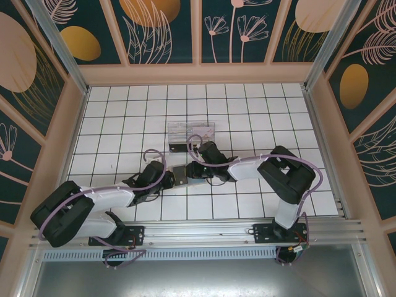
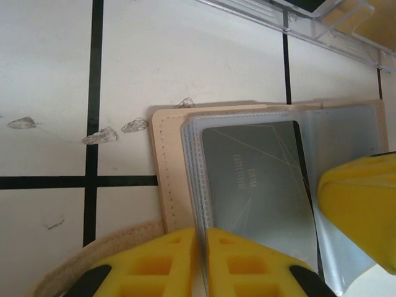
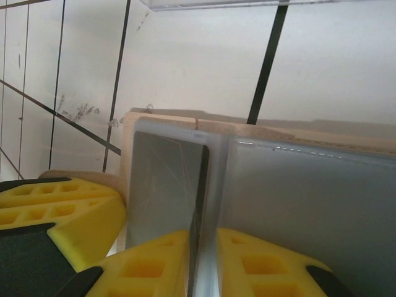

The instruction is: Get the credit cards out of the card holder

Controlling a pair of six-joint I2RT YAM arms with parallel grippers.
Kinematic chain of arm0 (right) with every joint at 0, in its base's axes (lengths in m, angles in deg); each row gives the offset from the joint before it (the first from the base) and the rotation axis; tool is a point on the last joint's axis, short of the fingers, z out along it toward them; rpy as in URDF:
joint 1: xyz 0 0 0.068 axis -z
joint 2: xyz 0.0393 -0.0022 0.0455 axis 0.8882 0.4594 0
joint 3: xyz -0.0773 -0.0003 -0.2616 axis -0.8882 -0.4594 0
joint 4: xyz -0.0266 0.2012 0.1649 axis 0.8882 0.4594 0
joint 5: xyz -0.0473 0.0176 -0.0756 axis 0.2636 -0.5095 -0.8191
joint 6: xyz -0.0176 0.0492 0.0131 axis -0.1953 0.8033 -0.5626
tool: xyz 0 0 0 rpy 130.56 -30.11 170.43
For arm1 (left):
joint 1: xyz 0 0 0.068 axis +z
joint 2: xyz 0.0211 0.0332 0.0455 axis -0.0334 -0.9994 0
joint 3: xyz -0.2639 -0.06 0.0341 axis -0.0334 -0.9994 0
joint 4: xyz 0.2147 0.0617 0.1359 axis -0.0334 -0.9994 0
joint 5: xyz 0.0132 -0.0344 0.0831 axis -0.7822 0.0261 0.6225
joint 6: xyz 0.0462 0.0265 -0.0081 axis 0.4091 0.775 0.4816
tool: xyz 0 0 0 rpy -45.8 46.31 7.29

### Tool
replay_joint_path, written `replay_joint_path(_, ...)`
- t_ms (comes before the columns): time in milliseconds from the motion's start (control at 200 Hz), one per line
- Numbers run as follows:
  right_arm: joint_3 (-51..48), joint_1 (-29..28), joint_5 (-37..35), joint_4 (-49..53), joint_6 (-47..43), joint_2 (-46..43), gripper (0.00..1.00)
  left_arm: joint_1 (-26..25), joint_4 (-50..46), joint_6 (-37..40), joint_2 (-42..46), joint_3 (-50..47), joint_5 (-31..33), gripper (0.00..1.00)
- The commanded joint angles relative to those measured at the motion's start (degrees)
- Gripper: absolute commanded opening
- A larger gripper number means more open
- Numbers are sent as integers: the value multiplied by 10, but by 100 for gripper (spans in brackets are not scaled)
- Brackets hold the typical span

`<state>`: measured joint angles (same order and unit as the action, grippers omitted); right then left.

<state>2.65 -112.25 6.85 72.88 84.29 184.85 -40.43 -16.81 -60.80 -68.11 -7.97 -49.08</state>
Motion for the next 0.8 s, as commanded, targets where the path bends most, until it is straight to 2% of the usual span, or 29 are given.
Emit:
replay_joint_path(0,14,-4,12,9,6,12,21,2,1,-6,-18,-9,-21,15)
replay_joint_path(305,16,-4,18,7,7,15,20,2,4,-9,-15,-10,-28,15)
replay_joint_path(455,15,-4,21,5,7,16,13,2,5,-9,-17,-9,-29,15)
replay_joint_path(586,12,-3,21,6,6,10,0,2,1,-9,-17,-10,-26,14)
replay_joint_path(791,-4,9,19,4,8,-10,0,2,-25,-8,-8,-11,0,10)
